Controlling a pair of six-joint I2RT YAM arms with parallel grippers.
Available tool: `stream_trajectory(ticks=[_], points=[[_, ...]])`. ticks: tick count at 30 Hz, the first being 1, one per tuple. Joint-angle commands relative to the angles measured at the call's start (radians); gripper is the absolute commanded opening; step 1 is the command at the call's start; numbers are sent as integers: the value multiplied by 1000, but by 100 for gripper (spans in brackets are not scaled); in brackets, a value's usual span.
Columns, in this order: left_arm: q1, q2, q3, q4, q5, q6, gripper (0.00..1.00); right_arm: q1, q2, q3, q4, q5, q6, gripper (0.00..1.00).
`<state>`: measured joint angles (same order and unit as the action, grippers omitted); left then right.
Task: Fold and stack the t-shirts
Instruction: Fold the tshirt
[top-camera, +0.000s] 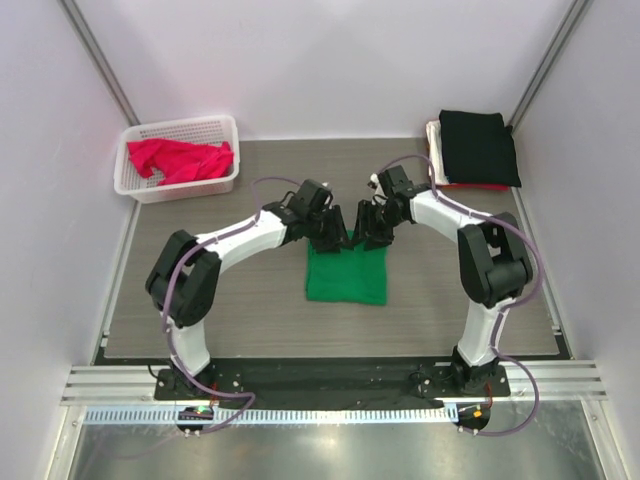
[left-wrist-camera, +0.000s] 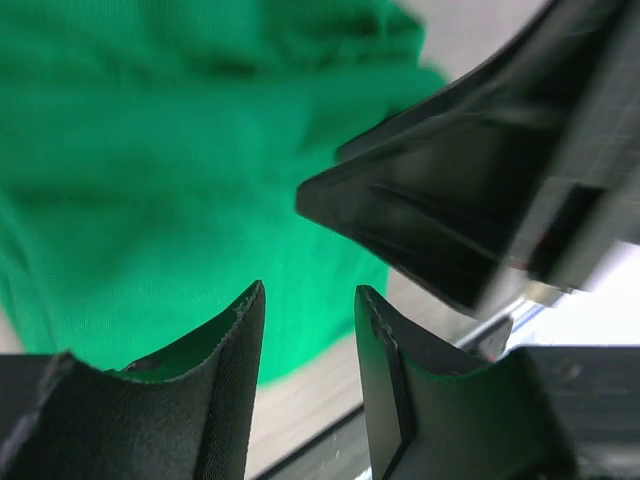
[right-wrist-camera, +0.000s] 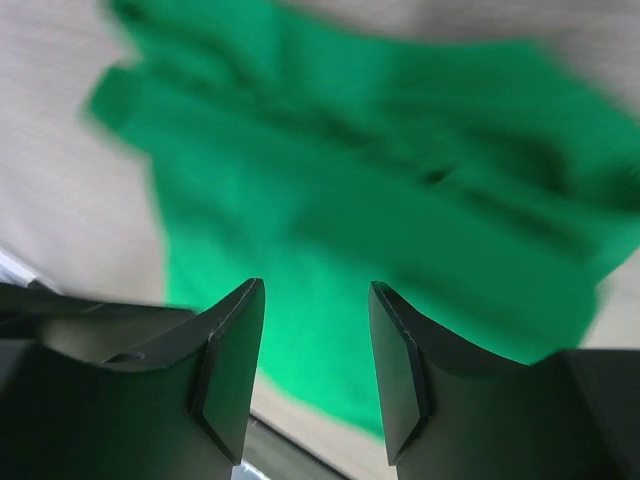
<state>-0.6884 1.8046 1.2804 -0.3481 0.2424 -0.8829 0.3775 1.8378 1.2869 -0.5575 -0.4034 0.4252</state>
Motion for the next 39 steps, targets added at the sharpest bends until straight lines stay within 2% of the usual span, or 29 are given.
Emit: stream_trajectory(ticks=[1,9,14,18,22,27,29,33,34,37,39], points=[[30,59,102,0,-3,28,42,-46,81,86,1,-15,-55,51],[128,249,188,-43,-32,108,40,-132,271,183,10,-159,-66,50],[191,343,217,-37,-20,145,38,-134,290,187,8,-178,-72,60],[234,381,258,-57,-8,173,38,-141,246,196,-7,-180,-74,68],[240,369,352,-156,18,234,40,-141,170,230,-44,-183,-54,71],[236,257,442,-308,21,256,52,-112,31,184,-50,-201,-9,71],[228,210,427,-344,15,254,53,-86,-38,120,-41,-201,12,71],[208,67,251,-332,23,205,54,-6,-149,-38,27,-196,91,64],[201,17,209,-319,32,190,54,18,-166,-113,75,-183,108,56],[162,-55,39,-224,58,125,52,47,-216,-257,195,-187,193,42],[124,-71,-58,-145,69,92,52,60,-215,-308,244,-190,213,40]])
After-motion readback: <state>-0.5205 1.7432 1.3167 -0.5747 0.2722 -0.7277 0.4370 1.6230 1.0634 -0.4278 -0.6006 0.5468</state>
